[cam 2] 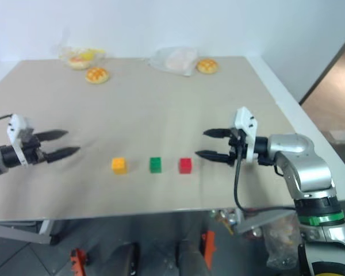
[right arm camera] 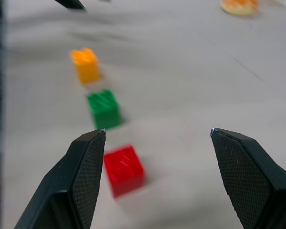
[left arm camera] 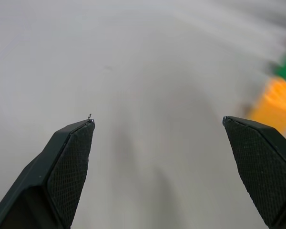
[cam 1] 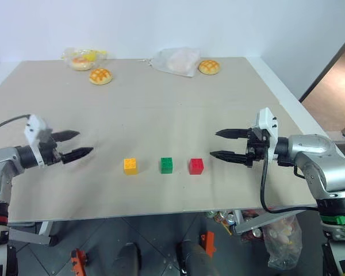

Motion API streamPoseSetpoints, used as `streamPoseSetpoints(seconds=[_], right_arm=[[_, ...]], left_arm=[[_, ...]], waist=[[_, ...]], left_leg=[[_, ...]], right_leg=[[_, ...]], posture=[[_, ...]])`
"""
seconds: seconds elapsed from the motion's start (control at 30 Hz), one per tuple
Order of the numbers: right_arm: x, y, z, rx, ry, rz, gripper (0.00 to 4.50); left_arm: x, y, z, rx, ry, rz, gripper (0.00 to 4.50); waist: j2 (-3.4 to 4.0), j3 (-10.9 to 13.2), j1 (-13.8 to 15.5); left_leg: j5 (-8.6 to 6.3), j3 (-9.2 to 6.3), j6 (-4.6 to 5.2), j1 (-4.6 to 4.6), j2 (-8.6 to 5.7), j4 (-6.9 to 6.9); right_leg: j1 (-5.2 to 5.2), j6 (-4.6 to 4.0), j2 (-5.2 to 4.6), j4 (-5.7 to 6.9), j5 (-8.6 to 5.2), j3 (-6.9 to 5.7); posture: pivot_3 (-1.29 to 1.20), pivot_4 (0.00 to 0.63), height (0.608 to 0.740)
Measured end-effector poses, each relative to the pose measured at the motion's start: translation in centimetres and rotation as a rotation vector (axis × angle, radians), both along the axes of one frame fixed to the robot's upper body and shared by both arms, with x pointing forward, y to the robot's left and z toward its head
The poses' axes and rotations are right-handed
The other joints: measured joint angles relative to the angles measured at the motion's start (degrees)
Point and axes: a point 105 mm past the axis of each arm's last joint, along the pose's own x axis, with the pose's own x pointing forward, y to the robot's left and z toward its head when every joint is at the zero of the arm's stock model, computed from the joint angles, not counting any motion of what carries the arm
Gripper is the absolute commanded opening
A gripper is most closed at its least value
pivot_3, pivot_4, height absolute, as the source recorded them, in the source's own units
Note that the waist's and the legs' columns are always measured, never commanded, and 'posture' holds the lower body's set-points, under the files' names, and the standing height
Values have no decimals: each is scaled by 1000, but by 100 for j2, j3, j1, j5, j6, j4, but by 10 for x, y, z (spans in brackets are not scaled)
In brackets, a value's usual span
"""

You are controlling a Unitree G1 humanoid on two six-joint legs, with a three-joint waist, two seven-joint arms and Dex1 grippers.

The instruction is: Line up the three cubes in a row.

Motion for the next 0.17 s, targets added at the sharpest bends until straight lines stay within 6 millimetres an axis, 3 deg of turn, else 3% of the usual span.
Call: streamPoseSetpoints(seconds=[0.17], right_arm=[[-3, -15, -18, 34, 56, -78, 3658]], left_arm=[[-28, -11, -24, -35, 91, 14, 4449]], waist=[[-1, 0, -4]], left_leg=[[-4, -2, -5, 3, 3, -26]], right_leg=[[-8, 12, 4, 1, -2, -1]], posture=[[0, 150, 740]])
